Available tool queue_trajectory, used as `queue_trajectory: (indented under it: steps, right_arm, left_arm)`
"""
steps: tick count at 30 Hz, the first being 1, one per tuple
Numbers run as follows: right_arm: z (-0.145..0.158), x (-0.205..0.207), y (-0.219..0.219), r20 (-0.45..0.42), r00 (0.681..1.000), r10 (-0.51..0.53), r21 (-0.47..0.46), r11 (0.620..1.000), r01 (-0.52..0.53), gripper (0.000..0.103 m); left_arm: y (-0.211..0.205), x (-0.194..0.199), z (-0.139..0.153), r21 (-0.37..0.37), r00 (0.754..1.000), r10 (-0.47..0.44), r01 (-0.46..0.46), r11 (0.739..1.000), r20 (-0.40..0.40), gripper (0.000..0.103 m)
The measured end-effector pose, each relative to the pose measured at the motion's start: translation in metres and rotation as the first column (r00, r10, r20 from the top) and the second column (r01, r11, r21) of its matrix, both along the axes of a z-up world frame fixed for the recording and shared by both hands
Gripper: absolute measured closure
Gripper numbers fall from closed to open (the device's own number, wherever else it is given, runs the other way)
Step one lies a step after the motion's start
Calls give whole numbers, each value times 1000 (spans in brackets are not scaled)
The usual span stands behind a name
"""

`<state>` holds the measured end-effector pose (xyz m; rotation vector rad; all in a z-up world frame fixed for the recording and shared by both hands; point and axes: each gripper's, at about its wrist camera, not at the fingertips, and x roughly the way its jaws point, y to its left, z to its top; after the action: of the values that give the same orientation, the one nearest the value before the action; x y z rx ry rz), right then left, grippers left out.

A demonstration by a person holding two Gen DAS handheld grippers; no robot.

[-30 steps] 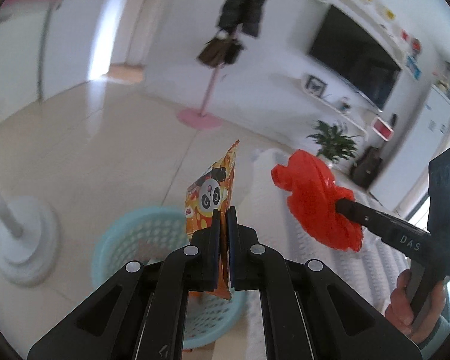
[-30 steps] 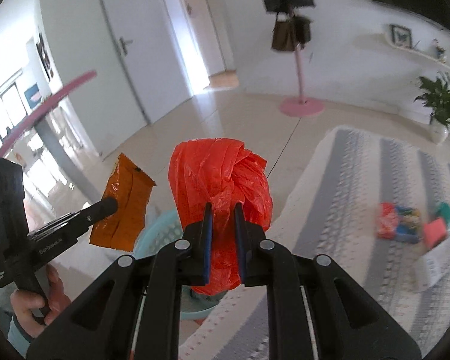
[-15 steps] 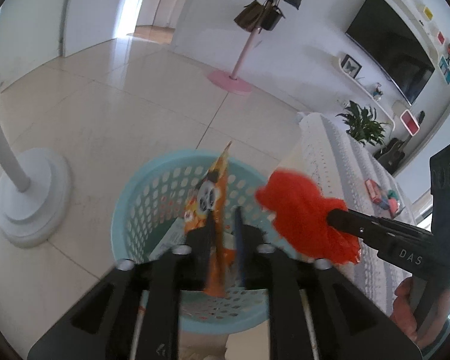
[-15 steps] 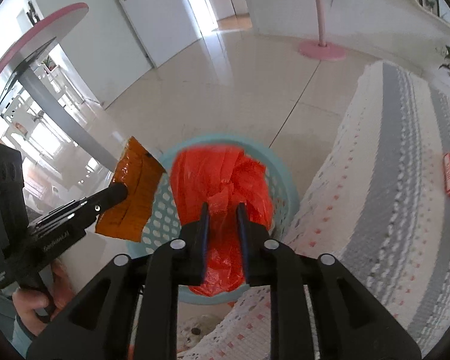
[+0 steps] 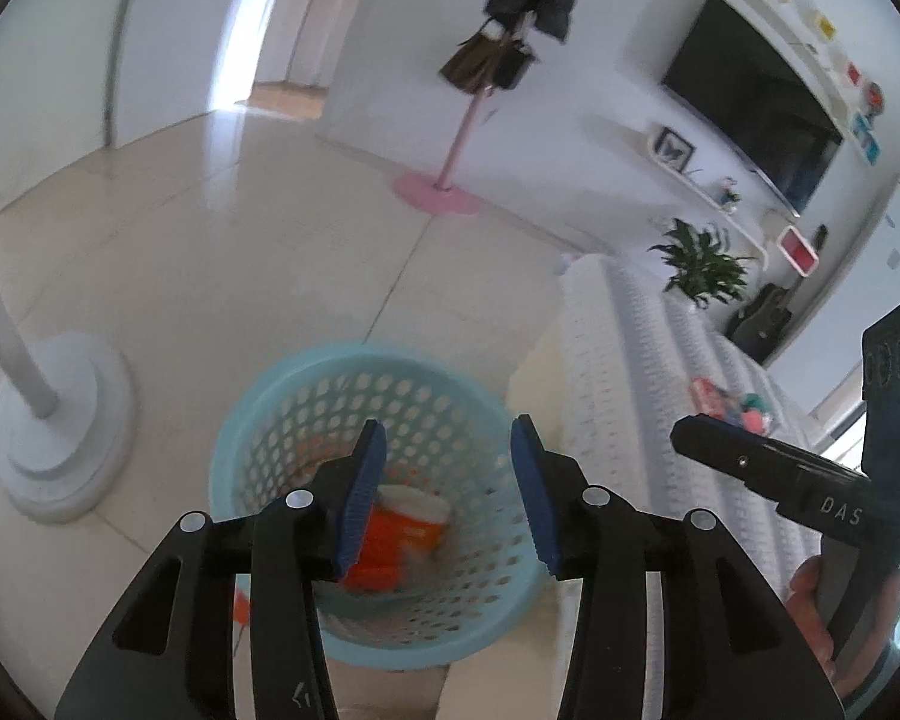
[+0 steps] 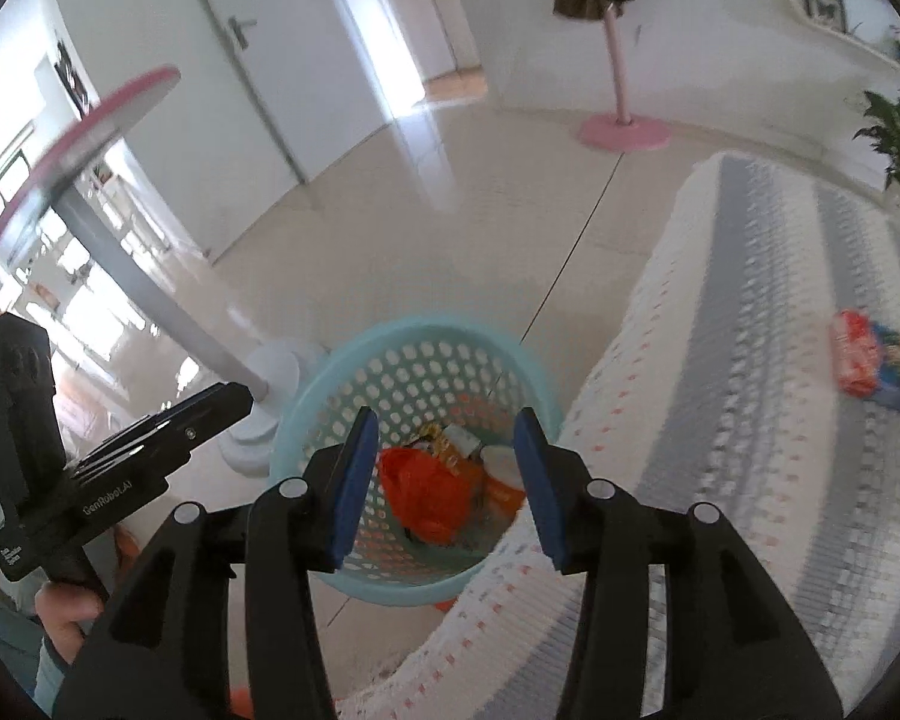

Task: Collect trash
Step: 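Grasp the red paper cup with the right tool while the left grasps the white carton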

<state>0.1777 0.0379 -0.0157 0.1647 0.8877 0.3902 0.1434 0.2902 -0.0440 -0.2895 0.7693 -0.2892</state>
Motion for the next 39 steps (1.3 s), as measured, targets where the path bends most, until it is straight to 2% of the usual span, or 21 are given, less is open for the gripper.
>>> queue_trajectory:
  steps: [6,9,14,17,21,23,27,30,32,34,37,39]
  right_arm:
    - [52,-47,-63,124,987,-103,-17,994,106,57]
    - [70,-80,-104,173,968,-182,-42,981,192,53]
    - [73,-137,-170,187,937,-294,-92,945,314,47]
    - [59,-172,-210,162,919,-359,-117,918,379,38]
    - [26,-208,-247,98,902,-422,-155,888,432,36]
    - [11,-217,-254,70,900,-431,-169,884,437,30]
    - [-23,-230,-261,8,906,-423,-174,891,418,27]
    - [-43,-225,-256,-34,915,-401,-189,902,388,25]
    - [-54,-227,-253,-49,919,-391,-201,905,374,25]
    - [-63,-225,-252,-63,923,-381,-203,910,362,25]
    - [-71,-221,-252,-80,926,-368,-200,916,347,25]
    - [-76,-217,-253,-97,930,-354,-188,924,332,25]
  left_arm:
    - [-48,-19,51,-21,989,-108,111,994,98,61]
    - [-76,-29,66,-34,979,-162,167,985,126,55]
    - [-140,-46,82,-42,946,-289,298,954,151,55]
    - [-176,-58,84,-39,921,-357,367,929,155,55]
    - [-220,-70,81,-22,890,-434,441,897,142,55]
    - [-240,-77,78,-11,874,-467,473,881,131,55]
    - [-275,-76,70,2,846,-525,527,850,95,52]
    - [-303,-65,59,8,820,-570,570,821,48,45]
    - [-326,-59,47,31,793,-610,609,792,11,36]
    - [-343,-53,38,61,777,-629,629,775,-19,30]
    - [-373,-38,19,105,754,-654,657,747,-62,28]
    - [-389,-26,9,126,753,-653,658,742,-85,28]
